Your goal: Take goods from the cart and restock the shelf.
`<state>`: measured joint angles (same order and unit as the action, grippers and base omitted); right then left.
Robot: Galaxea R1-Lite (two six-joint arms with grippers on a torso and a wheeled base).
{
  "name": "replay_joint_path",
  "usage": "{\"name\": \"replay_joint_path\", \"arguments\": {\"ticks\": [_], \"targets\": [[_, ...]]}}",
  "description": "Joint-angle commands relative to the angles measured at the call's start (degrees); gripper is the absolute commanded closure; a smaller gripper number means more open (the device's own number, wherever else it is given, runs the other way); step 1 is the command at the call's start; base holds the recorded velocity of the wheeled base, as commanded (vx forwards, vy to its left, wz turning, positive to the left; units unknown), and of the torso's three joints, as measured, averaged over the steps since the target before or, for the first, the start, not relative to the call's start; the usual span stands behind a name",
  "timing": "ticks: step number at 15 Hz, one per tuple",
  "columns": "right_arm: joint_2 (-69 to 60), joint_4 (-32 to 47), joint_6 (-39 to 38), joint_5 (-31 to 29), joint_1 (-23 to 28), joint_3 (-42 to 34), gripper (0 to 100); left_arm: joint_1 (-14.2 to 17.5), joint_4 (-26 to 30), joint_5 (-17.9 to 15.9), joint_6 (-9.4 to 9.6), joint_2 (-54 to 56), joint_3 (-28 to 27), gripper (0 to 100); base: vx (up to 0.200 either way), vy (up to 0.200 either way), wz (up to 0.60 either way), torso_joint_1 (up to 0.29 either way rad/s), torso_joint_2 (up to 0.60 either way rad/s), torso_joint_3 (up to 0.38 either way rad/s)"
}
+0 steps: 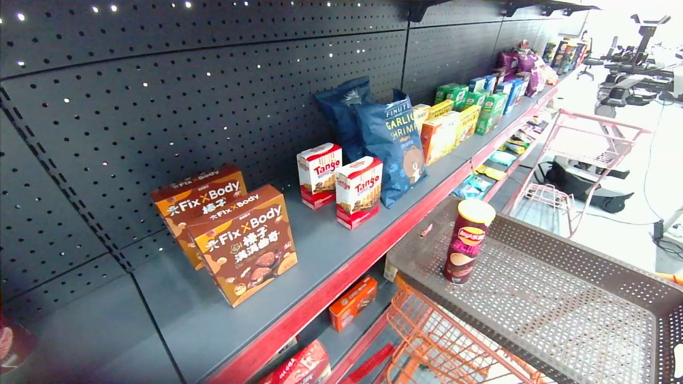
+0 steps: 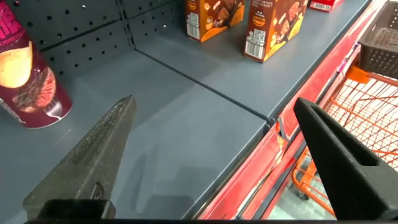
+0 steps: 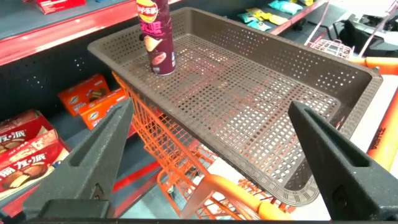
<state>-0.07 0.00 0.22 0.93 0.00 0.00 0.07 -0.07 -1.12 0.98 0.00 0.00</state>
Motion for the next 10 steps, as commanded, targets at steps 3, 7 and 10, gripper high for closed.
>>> {"name": "replay_joint_path", "arguments": {"ticks": [3, 7, 10], "targets": [[0.1, 0.0, 0.0, 0.0, 0.0, 0.0, 0, 0.0, 0.0, 0.0, -0.01, 0.0, 0.0, 0, 0.0, 0.0, 0.0, 0.0, 0.0, 0.0], [0.1, 0.0, 0.1, 0.2, 0.0, 0.0, 0, 0.0, 0.0, 0.0, -0.01, 0.0, 0.0, 0, 0.0, 0.0, 0.0, 0.0, 0.0, 0.0], [14.6, 0.4, 0.2, 1.3, -1.4, 13.8, 0, 0.0, 0.0, 0.1, -0.18, 0.0, 0.0, 0, 0.0, 0.0, 0.0, 0.0, 0.0, 0.0]]}}
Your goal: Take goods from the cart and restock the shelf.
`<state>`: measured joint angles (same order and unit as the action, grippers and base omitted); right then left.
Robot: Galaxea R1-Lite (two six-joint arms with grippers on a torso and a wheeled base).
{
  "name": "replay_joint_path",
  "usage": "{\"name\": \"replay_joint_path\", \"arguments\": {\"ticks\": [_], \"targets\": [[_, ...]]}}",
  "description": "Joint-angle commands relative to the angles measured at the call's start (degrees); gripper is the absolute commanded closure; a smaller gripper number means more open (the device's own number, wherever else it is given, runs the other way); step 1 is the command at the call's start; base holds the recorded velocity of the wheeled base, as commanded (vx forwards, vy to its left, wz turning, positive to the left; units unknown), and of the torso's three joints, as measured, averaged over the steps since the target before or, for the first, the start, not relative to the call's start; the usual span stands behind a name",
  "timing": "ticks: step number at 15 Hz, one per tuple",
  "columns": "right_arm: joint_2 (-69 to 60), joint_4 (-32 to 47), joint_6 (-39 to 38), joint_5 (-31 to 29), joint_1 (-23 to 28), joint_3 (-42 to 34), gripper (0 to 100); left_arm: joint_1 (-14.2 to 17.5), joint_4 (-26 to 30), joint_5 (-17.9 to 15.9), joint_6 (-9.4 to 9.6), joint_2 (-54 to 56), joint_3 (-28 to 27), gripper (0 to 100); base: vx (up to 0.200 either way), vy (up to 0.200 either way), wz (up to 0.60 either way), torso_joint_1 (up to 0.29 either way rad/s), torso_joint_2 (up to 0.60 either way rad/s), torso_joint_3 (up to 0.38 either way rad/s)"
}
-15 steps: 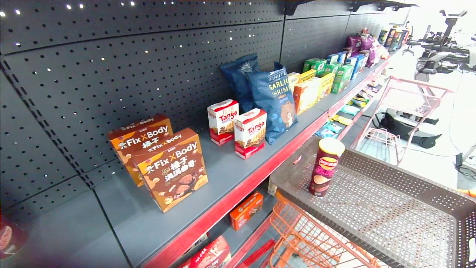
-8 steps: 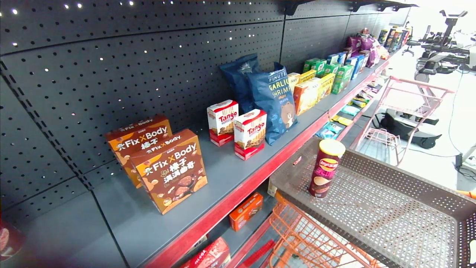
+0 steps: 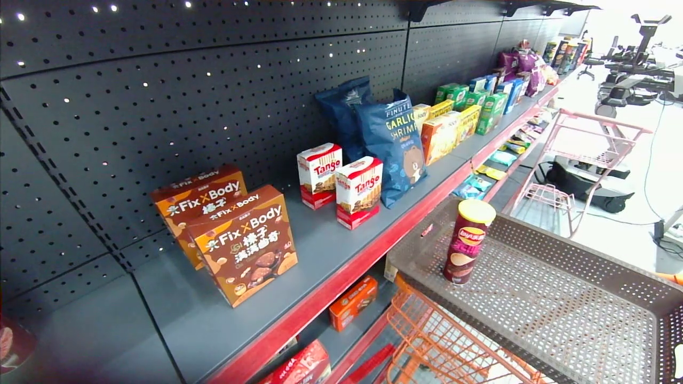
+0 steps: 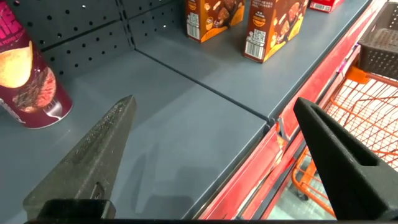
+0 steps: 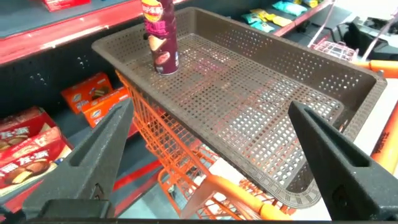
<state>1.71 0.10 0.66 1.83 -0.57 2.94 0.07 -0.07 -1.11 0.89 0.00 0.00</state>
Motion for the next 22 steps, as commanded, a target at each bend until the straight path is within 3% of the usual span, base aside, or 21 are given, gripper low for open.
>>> {"name": "replay_joint_path", "arguments": {"ticks": [1, 3, 6, 7, 9, 10, 12, 14, 22], "targets": [[20.8, -0.4, -2.2, -2.0, 0.7, 15.8, 0, 0.0, 0.0, 0.0, 0.25, 0.0, 0.0, 0, 0.0, 0.0, 0.0, 0.0, 0.0, 0.0], [26.7, 0.1, -5.5, -3.5, 2.0, 18.2, 0, 0.0, 0.0, 0.0, 0.08, 0.0, 0.0, 0, 0.0, 0.0, 0.0, 0.0, 0.0, 0.0], [37.4, -5.4, -5.2, -2.0, 0.7, 18.6, 0, 0.0, 0.0, 0.0, 0.08, 0.0, 0.0, 0, 0.0, 0.0, 0.0, 0.0, 0.0, 0.0], [50.1, -18.4, -4.6, -2.1, 1.1, 19.5, 0, 0.0, 0.0, 0.0, 0.08, 0.0, 0.0, 0, 0.0, 0.0, 0.0, 0.0, 0.0, 0.0], [59.5, -25.1, -0.8, -1.6, 0.7, 20.8, 0, 0.0, 0.0, 0.0, 0.08, 0.0, 0.0, 0, 0.0, 0.0, 0.0, 0.0, 0.0, 0.0], [63.2, -27.3, 0.5, -0.9, -0.4, 20.9, 0, 0.0, 0.0, 0.0, 0.08, 0.0, 0.0, 0, 0.0, 0.0, 0.0, 0.0, 0.0, 0.0], [67.9, -29.7, 0.7, 1.5, -7.8, 20.7, 0, 0.0, 0.0, 0.0, 0.08, 0.0, 0.0, 0, 0.0, 0.0, 0.0, 0.0, 0.0, 0.0], [74.3, -33.8, 0.8, 1.6, -10.0, 20.4, 0, 0.0, 0.0, 0.0, 0.08, 0.0, 0.0, 0, 0.0, 0.0, 0.0, 0.0, 0.0, 0.0], [92.1, -46.2, 4.6, -0.4, -12.1, 22.5, 0, 0.0, 0.0, 0.0, -0.01, 0.0, 0.0, 0, 0.0, 0.0, 0.0, 0.0, 0.0, 0.0]]}}
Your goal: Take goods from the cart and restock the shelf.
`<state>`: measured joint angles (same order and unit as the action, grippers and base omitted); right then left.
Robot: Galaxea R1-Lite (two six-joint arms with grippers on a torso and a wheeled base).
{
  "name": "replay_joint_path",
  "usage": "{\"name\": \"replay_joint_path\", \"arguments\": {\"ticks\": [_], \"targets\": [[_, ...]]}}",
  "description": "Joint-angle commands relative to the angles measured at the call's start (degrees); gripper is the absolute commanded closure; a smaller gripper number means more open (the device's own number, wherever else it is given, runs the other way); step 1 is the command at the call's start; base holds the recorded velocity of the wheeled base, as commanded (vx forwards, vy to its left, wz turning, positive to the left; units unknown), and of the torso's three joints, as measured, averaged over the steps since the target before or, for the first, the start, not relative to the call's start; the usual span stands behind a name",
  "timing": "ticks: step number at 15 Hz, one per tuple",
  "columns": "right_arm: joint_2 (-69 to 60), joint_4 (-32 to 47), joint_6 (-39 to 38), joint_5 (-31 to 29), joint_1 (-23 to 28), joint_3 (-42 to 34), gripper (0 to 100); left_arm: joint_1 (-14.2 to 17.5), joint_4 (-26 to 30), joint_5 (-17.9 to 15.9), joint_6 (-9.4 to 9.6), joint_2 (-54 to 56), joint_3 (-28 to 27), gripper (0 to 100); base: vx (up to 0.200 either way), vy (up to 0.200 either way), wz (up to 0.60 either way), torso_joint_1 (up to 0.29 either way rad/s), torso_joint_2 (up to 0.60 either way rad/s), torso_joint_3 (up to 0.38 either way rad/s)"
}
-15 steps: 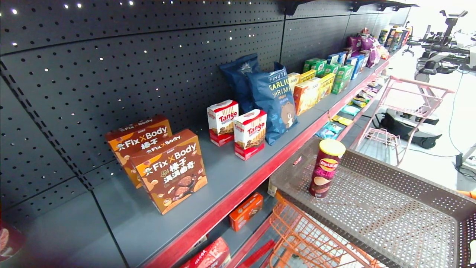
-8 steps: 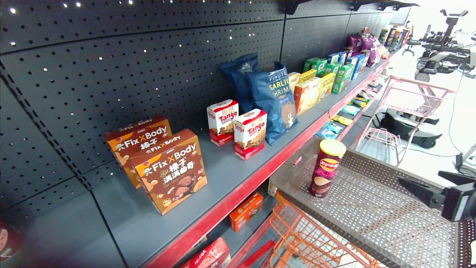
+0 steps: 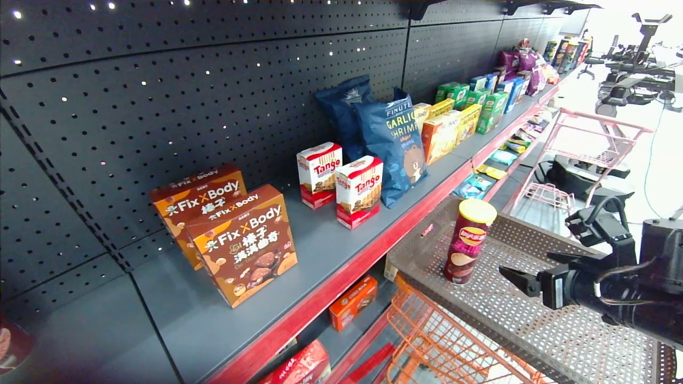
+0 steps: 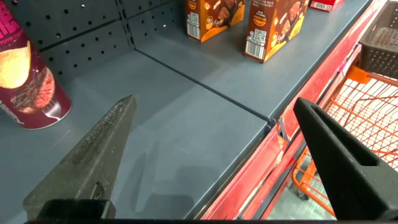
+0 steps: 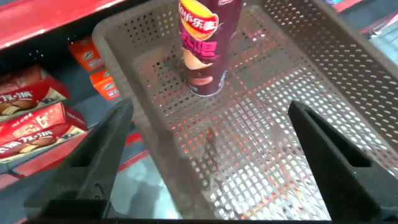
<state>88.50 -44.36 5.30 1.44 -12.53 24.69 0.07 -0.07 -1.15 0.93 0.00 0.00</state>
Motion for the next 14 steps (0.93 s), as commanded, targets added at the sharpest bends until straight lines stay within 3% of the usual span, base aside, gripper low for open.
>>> {"name": "replay_joint_path", "arguments": {"ticks": [1, 3, 10, 14], "targets": [[7.8, -4.2, 0.1, -0.2, -0.1, 1.4, 0, 0.0, 0.0, 0.0, 0.04, 0.0, 0.0, 0, 0.0, 0.0, 0.0, 0.0, 0.0, 0.0], [12.0, -8.2, 0.2, -0.3, 0.0, 3.2, 0, 0.0, 0.0, 0.0, 0.04, 0.0, 0.0, 0, 0.0, 0.0, 0.0, 0.0, 0.0, 0.0], [23.0, -8.9, 0.2, 0.1, 0.8, 14.1, 0, 0.0, 0.0, 0.0, 0.04, 0.0, 0.0, 0, 0.0, 0.0, 0.0, 0.0, 0.0, 0.0], [26.8, -11.4, 0.2, 1.1, 0.4, 15.8, 0, 0.0, 0.0, 0.0, 0.04, 0.0, 0.0, 0, 0.0, 0.0, 0.0, 0.0, 0.0, 0.0]]}}
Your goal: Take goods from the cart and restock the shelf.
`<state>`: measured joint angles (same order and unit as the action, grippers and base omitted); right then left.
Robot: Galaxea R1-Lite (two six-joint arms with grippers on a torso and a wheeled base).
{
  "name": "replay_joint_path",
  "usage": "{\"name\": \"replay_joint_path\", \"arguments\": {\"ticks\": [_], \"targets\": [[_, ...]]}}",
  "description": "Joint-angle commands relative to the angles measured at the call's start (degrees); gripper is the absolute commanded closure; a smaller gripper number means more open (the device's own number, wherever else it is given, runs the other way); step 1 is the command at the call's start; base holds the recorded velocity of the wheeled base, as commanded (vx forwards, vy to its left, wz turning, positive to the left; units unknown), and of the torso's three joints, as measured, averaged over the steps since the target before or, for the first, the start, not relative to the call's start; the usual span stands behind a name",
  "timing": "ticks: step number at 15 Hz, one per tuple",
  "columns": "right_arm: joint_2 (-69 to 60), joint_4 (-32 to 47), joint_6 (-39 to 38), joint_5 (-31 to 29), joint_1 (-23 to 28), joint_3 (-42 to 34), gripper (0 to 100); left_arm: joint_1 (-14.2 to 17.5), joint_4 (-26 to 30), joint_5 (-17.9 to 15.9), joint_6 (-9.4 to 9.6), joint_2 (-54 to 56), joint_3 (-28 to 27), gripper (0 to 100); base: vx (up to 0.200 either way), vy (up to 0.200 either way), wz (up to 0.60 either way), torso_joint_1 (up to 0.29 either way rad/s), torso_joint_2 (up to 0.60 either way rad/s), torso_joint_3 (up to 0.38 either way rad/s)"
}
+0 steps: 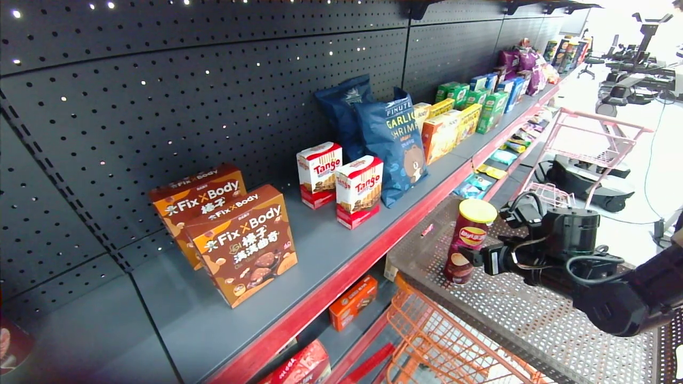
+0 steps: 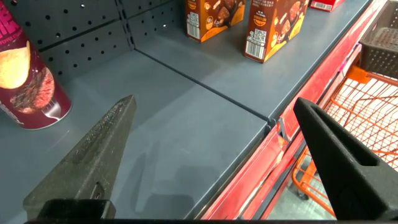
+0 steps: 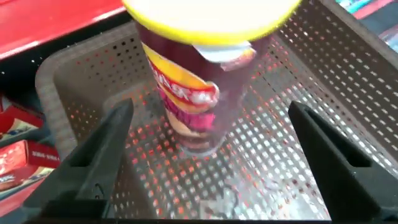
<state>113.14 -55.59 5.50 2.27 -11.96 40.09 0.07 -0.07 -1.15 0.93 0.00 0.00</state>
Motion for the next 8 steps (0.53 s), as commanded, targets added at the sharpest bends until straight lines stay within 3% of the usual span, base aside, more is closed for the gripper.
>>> {"name": "replay_joint_path", "arguments": {"ticks": [1, 8], "targets": [[3.6, -1.5, 0.0, 0.3, -0.2, 0.4, 0, 0.0, 0.0, 0.0, 0.04, 0.0, 0.0, 0, 0.0, 0.0, 0.0, 0.0, 0.0, 0.0], [11.0, -5.3, 0.0, 0.3, 0.3, 6.8, 0, 0.0, 0.0, 0.0, 0.04, 0.0, 0.0, 0, 0.0, 0.0, 0.0, 0.0, 0.0, 0.0]]}}
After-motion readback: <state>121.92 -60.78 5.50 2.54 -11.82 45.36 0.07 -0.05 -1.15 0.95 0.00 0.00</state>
